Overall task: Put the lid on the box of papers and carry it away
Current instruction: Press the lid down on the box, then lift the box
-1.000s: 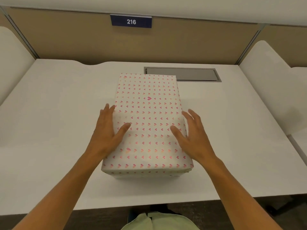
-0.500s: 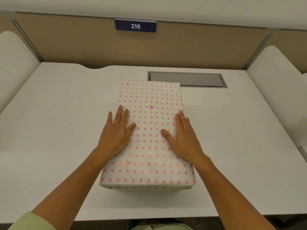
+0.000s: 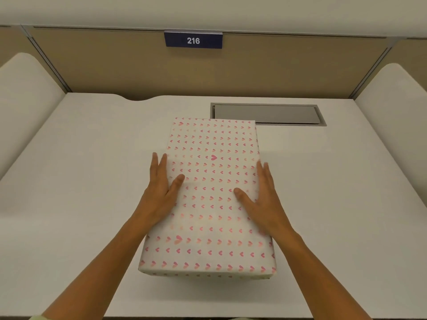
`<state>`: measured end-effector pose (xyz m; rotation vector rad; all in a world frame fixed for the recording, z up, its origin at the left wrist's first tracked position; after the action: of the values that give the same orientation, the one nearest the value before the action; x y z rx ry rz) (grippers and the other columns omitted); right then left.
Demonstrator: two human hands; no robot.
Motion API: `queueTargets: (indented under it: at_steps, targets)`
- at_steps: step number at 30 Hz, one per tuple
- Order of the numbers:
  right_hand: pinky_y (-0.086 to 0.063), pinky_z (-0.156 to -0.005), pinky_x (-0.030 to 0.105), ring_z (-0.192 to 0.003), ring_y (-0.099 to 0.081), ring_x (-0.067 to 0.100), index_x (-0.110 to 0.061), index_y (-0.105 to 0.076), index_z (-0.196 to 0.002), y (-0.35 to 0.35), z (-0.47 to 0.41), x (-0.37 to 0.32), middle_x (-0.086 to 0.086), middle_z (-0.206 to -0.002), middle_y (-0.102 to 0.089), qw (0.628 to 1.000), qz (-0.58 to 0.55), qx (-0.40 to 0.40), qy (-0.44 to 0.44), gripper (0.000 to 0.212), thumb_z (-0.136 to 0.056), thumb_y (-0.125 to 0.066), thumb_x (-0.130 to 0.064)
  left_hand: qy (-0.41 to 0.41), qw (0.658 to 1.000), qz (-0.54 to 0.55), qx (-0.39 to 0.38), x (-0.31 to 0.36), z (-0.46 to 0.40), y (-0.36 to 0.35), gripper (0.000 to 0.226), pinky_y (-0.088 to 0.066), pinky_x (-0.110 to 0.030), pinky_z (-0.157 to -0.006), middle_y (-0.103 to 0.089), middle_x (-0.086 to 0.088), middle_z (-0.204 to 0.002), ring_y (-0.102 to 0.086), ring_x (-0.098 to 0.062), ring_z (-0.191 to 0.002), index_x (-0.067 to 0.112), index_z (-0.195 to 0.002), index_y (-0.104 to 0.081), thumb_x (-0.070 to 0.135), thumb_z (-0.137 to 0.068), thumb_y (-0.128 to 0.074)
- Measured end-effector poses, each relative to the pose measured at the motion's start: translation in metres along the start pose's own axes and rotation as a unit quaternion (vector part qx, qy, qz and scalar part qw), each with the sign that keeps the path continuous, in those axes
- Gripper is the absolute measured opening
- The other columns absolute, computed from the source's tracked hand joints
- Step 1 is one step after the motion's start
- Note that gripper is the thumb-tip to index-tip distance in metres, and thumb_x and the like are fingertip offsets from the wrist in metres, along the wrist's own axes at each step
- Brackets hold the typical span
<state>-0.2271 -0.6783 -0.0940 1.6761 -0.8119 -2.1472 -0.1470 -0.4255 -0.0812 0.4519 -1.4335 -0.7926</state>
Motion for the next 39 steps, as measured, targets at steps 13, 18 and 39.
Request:
queueTargets:
  at_steps: [13, 18, 39]
  targets:
    - [-0.05, -0.103, 0.059, -0.113, -0.072, 0.03, -0.033, -0.05, -0.134, -0.036, 0.006, 0.075, 0.003, -0.12, -0.077, 0.864, -0.362, -0.214, -0.277, 0.089, -0.06, -0.081, -0.07, 0.316, 0.874, 0.339, -0.145, -0.06, 0.012, -0.026, 0.117, -0.06, -0.043, -0.073, -0.064, 0.001, -0.122, -0.071, -0.028, -0.098, 0.029, -0.147, -0.029, 0.076, -0.051, -0.074]
    - [-0.059, -0.091, 0.05, -0.108, -0.074, 0.03, -0.027, -0.051, -0.133, -0.047, 0.002, 0.075, 0.007, -0.117, -0.078, 0.831, -0.414, -0.25, -0.275, 0.099, -0.049, -0.089, -0.065, 0.342, 0.833, 0.395, -0.182, -0.073, 0.011, -0.038, 0.095, -0.058, -0.048, -0.081, -0.075, -0.012, -0.109, -0.073, -0.036, -0.097, 0.024, -0.123, -0.057, 0.067, -0.043, -0.085]
    - [-0.062, -0.078, 0.039, -0.106, -0.075, 0.025, -0.03, -0.048, -0.136, -0.063, -0.037, -0.016, 0.002, -0.115, -0.078, 0.832, -0.476, -0.234, -0.162, 0.072, -0.075, -0.063, -0.065, 0.281, 0.934, 0.219, -0.033, -0.067, -0.026, 0.078, 0.088, -0.062, -0.044, -0.068, -0.079, -0.004, -0.095, -0.076, -0.032, -0.081, 0.02, -0.109, -0.067, 0.083, -0.048, -0.068]
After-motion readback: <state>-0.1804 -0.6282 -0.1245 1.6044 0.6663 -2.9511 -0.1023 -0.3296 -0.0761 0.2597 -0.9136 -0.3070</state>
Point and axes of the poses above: each hand's wrist, its own z-axis away from the middle knuckle, its own y-axis out of the back of the hand, x = y × z, the point moved 9 cm from there along -z, towards the middle knuckle
